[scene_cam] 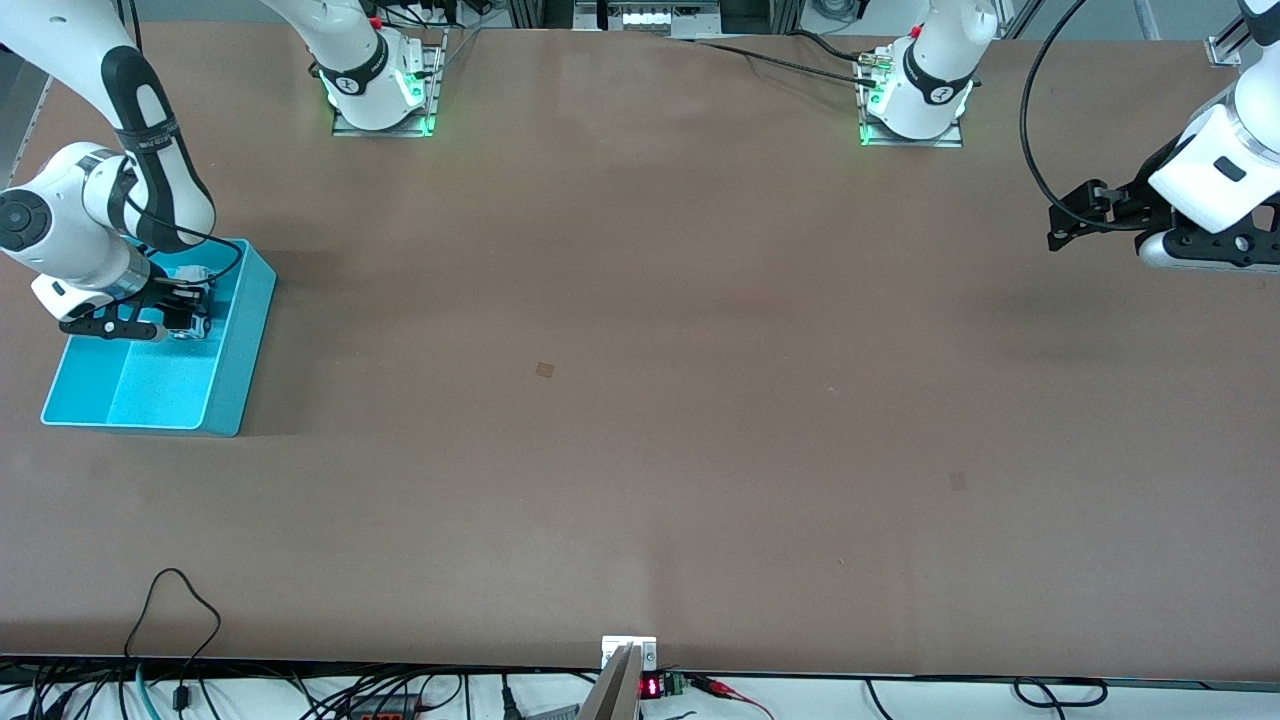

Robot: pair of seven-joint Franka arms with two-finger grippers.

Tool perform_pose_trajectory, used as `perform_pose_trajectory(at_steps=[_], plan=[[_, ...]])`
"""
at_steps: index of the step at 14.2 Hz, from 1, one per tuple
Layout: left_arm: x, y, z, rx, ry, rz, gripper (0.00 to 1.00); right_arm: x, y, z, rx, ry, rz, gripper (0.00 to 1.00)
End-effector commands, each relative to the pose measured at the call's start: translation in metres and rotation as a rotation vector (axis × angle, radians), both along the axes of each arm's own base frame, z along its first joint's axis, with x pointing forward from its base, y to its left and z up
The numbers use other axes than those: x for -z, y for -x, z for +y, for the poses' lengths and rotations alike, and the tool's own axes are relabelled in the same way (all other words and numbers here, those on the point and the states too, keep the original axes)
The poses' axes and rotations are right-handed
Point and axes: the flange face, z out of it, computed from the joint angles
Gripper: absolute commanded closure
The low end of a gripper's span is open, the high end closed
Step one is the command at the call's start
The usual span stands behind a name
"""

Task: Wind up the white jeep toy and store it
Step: 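Lower the held jeep into the blue bin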

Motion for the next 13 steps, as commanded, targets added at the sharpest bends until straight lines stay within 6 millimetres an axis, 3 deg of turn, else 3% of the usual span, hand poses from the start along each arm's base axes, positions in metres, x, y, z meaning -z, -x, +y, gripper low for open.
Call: perform_pose_trajectory(at_steps=[1,3,5,9,13], plan=[[-0.006,0.0,0.003,0.021,-0.019,0.005,0.0,0.006,0.004,-0.001,-0.001,-0.015,0.003,0.76],[-0.006,0.0,0.004,0.019,-0.018,0.003,0.0,0.006,0.0,0.007,-0.014,-0.024,0.001,0.34],[-0.007,0.0,0.003,0.021,-0.018,0.003,0.0,-0.005,-0.007,0.01,-0.023,-0.024,-0.024,0.0],[-0.007,0.001,0.003,0.021,-0.018,0.005,0.0,-0.046,-0.023,0.017,-0.036,-0.044,-0.054,0.0],[-0.006,0.001,0.001,0.024,-0.018,0.006,0.0,-0.12,-0.065,0.042,-0.068,-0.092,0.002,0.0]])
